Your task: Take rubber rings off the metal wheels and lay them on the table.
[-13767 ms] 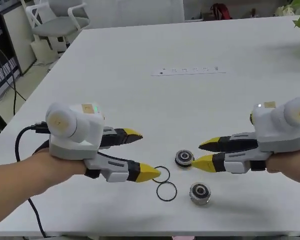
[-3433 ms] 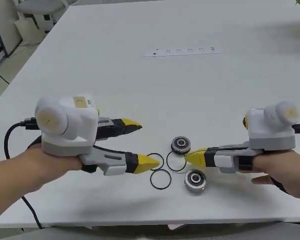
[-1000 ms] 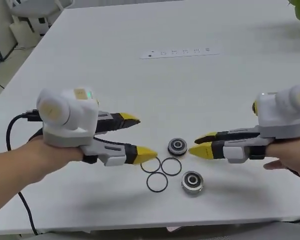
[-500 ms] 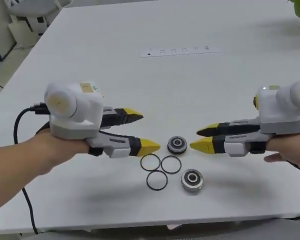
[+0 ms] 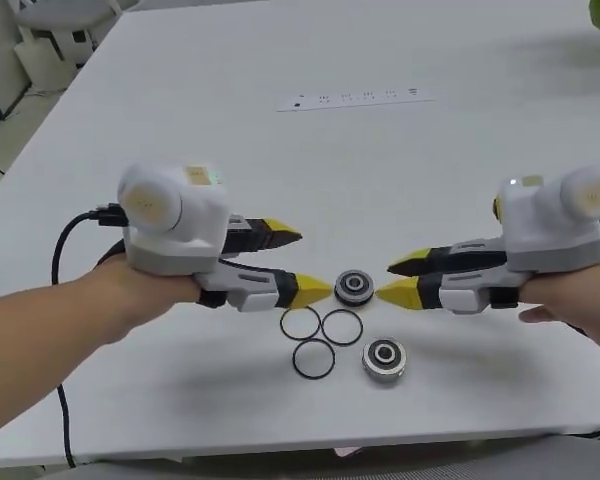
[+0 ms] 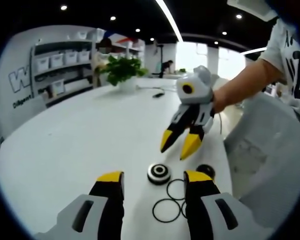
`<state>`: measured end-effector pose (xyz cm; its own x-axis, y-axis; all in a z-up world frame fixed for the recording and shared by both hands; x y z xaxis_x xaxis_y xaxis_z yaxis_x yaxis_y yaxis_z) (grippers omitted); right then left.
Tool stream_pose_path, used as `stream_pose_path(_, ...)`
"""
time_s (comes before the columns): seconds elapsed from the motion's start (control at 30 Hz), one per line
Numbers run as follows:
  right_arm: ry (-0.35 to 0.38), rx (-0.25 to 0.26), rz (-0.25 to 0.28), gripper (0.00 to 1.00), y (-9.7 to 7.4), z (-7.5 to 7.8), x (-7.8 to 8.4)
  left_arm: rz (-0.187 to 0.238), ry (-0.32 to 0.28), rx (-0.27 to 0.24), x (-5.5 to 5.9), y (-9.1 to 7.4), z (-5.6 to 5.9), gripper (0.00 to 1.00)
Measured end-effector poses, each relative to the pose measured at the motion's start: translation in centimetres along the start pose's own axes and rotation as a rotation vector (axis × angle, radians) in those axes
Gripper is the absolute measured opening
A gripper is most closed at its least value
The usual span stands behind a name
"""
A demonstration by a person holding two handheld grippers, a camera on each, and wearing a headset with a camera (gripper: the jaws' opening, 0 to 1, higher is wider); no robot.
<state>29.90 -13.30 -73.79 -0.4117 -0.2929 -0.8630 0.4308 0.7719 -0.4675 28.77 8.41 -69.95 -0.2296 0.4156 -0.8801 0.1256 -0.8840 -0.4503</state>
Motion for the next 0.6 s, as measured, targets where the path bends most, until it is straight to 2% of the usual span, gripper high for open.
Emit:
stream_pose_path(0.5,-0.034,0.001,-0.027,0.22,1.2,0.1,0.9,-0.025,-0.007,0.027,0.7,1.7,-0.2,0.43)
stream_pose_path(0.6,-0.037,0.002,-0.026,0.21,1.3,0.2,0.9,-0.026,-0.009,0.029,0.8,2.0,-0.6,0.42)
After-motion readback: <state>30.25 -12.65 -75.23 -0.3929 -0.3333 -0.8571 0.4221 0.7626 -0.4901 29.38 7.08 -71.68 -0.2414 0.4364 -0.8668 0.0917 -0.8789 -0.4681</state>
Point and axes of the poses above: the centre of the closed fingertips' face, and the gripper's own axes: y roughly forward along the fingers, z roughly to its right, x roughly out of its underside, the point moved 10 cm from there along -y, roughly backward along the fingers, and after that the axes turned 15 degrees about x, right-handed, at the moved point
